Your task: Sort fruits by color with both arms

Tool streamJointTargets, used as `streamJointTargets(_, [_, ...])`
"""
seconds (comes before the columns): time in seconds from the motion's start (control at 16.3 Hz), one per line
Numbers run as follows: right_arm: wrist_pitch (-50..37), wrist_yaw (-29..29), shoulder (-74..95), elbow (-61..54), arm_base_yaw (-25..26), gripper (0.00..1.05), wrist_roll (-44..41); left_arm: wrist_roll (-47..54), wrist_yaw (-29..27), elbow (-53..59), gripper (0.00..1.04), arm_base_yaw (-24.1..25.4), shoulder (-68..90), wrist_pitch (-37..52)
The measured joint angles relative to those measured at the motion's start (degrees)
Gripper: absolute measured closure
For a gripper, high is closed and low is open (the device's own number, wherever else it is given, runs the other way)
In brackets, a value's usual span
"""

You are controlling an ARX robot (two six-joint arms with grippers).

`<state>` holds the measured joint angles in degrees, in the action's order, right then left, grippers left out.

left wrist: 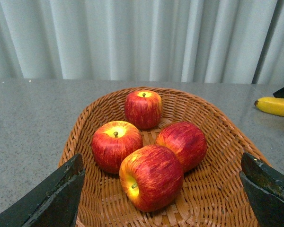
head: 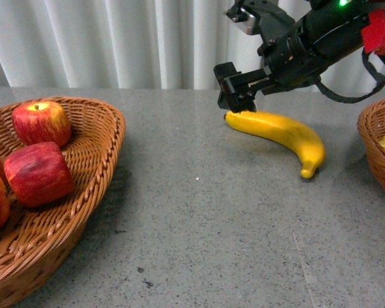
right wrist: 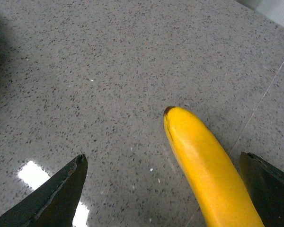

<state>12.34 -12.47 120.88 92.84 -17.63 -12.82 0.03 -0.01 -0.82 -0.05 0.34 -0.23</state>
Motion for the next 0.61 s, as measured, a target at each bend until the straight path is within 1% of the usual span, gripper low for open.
streamJointTargets(0.31, [5.3,3.3,7.7,8.9,0.5,0.06,-2.3,0.0,0.0,0.0,0.07,0.0,0.0,0.0])
streamJointTargets(0.61, [7.2,5.2,11.2,12.2,1.9,0.06,-3.8,0.0,0.0,0.0,0.07,0.0,0.0,0.0])
